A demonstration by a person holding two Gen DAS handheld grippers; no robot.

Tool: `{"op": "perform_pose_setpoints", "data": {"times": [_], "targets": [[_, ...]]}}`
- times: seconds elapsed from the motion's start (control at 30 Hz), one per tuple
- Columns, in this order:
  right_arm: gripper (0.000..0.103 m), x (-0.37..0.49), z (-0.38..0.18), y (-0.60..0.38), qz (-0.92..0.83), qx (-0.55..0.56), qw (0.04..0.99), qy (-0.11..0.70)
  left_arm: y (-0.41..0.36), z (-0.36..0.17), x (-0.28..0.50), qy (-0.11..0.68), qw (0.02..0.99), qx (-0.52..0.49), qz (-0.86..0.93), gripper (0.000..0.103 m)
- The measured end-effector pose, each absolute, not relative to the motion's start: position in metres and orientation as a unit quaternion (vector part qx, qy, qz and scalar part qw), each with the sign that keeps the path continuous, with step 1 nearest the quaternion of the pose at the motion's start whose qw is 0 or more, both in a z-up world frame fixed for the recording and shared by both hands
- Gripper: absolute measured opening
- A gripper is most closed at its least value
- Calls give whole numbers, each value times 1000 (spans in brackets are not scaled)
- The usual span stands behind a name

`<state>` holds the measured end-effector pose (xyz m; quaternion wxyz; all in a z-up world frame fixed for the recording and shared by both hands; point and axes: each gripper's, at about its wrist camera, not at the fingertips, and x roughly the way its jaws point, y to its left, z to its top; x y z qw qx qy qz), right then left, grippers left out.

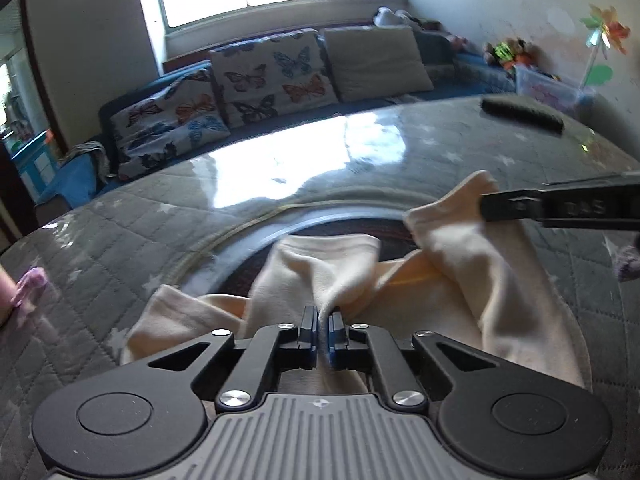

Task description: Fold clothes

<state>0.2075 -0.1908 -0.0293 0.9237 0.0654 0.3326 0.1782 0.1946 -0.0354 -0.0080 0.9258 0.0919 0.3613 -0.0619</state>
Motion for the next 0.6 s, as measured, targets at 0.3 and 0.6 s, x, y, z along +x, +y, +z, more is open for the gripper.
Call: {"op": "perform_pose_setpoints", "data": {"times": [0.3, 0.6], "targets": [[3, 187, -5, -205, 159, 59, 936, 308, 15, 29, 170, 325, 945, 36, -4, 5], [3, 165, 8, -222, 139, 71, 945, 289, 104, 61, 108, 287, 952, -33, 95, 5]]}}
